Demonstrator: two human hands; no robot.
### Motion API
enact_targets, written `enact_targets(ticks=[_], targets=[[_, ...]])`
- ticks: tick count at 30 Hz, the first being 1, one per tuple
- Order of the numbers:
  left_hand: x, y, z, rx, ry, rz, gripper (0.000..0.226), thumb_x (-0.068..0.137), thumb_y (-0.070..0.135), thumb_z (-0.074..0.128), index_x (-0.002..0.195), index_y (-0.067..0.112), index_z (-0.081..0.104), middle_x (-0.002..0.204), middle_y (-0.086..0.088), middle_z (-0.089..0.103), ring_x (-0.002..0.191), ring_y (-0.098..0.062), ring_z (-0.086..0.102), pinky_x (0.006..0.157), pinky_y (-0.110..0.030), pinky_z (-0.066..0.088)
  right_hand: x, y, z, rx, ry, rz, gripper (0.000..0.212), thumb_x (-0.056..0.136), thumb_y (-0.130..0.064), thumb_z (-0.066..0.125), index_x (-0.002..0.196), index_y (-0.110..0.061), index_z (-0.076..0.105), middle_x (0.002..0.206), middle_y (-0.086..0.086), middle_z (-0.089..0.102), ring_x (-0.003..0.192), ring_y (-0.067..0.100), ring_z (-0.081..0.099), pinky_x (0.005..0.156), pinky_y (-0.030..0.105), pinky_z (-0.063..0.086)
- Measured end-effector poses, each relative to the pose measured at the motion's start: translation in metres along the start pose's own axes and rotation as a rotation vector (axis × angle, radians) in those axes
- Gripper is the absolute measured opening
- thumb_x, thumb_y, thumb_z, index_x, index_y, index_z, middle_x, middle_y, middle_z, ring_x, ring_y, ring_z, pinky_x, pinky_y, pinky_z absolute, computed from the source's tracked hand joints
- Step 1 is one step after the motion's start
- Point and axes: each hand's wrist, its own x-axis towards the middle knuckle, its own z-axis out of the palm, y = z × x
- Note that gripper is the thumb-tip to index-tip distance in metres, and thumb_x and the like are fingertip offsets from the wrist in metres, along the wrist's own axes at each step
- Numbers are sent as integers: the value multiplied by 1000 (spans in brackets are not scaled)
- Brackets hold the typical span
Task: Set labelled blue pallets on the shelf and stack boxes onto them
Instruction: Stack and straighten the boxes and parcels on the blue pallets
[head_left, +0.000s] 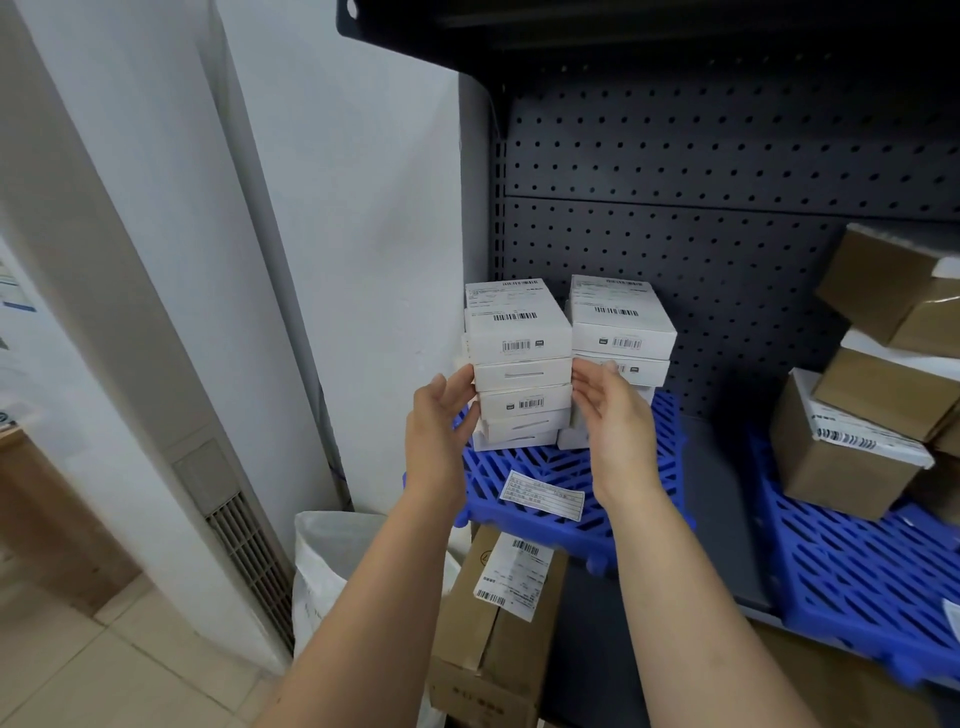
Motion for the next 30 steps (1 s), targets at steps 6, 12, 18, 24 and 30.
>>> enact_targets(ticks=[6, 12, 18, 24, 30], targets=[[-8, -3, 3, -27, 38, 45, 46, 103, 27, 24, 118, 19, 67, 116, 5, 71, 116, -13, 60, 104, -29, 42, 3, 2, -5, -35, -63, 14, 40, 105, -35, 31, 112, -18, 67, 113, -4, 70, 109, 4, 62, 102, 25, 44], [-5, -5, -4, -83, 57, 58, 45, 103, 27, 27, 106, 17, 70, 113, 0, 72, 112, -13, 63, 103, -33, 46, -3, 8, -13, -42, 168, -20, 34, 102, -23, 39, 97, -13, 71, 96, 2, 74, 94, 14, 69, 89, 27, 52], [-7, -15, -4, -47, 110, 18, 44, 103, 24, 25, 113, 12, 66, 108, 0, 73, 109, -14, 65, 104, -36, 47, -3, 23, -22, -47, 154, 151, 38, 103, -26, 35, 94, -11, 69, 101, 9, 72, 95, 18, 69, 90, 31, 53], [-9, -20, 1, -56, 110, 13, 44, 103, 22, 25, 116, 11, 66, 110, 1, 73, 112, -11, 63, 104, -31, 45, -8, 27, -21, -5, 95, 175, 43, 104, -36, 32, 103, -11, 67, 109, 8, 70, 103, 16, 66, 96, 29, 49], [-12, -27, -4, -83, 97, -34, 46, 104, 28, 26, 113, 13, 69, 112, 0, 72, 112, -17, 64, 100, -31, 48, -6, 25, -27, 62, 72, 215, 56, 103, -45, 29, 112, -4, 66, 110, 9, 70, 105, 16, 66, 101, 33, 48]])
